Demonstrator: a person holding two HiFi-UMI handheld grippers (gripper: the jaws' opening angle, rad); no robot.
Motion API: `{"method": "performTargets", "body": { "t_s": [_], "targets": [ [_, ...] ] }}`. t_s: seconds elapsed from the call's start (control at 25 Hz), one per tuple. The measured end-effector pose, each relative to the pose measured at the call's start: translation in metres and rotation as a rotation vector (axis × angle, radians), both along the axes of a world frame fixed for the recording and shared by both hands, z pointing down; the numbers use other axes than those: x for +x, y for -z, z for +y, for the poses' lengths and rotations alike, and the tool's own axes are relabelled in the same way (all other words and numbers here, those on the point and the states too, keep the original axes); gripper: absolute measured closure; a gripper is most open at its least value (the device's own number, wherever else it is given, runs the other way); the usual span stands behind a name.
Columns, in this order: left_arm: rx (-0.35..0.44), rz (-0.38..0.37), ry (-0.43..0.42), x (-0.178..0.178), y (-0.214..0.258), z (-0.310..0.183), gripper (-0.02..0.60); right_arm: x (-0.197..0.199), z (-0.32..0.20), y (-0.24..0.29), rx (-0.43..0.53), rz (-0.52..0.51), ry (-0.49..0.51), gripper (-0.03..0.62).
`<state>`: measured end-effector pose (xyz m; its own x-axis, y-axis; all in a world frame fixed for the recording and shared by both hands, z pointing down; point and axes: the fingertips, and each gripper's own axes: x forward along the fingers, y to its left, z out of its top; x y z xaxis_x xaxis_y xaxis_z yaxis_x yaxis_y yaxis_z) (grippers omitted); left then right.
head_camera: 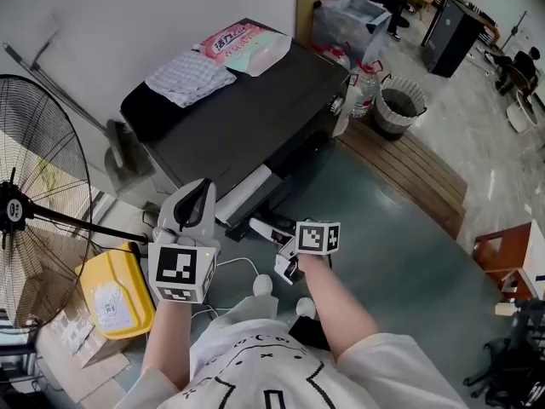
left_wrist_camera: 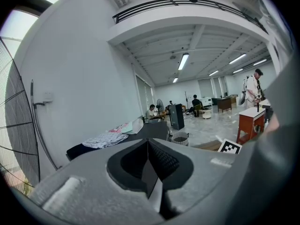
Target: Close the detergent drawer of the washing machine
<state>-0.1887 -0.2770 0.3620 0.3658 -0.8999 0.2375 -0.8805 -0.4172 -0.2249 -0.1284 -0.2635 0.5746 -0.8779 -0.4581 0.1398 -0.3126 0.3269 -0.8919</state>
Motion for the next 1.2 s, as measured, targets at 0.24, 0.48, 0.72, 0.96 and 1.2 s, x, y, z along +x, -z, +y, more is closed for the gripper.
{"method": "performTargets", "body": {
  "t_s": [0.24,0.48,0.72,0.96,1.2],
  "targets": [
    [0.007,0.002,0.001,-0.007,0.004,-0.009,0.563,-0.009,-0.01,0.001,-0.002,0.005,-0.004,0.27],
    [0.007,0.009,-0.005,-0.008,0.004,-0.014,0.563,-0.014,-0.013,0.002,0.0,0.008,0.002,0.27],
    [0.005,0.009,0.001,-0.013,0.002,-0.02,0.563,-0.022,-0.022,0.004,-0.005,0.012,-0.003,0.27],
    [0.007,0.012,0.011,-0.021,0.003,-0.026,0.564,-0.028,-0.027,0.003,-0.006,0.016,0.009,0.27],
    [0.009,0.012,0.018,-0.023,0.003,-0.03,0.563,-0.034,-0.032,0.002,-0.006,0.018,0.012,0.27]
  ]
}}
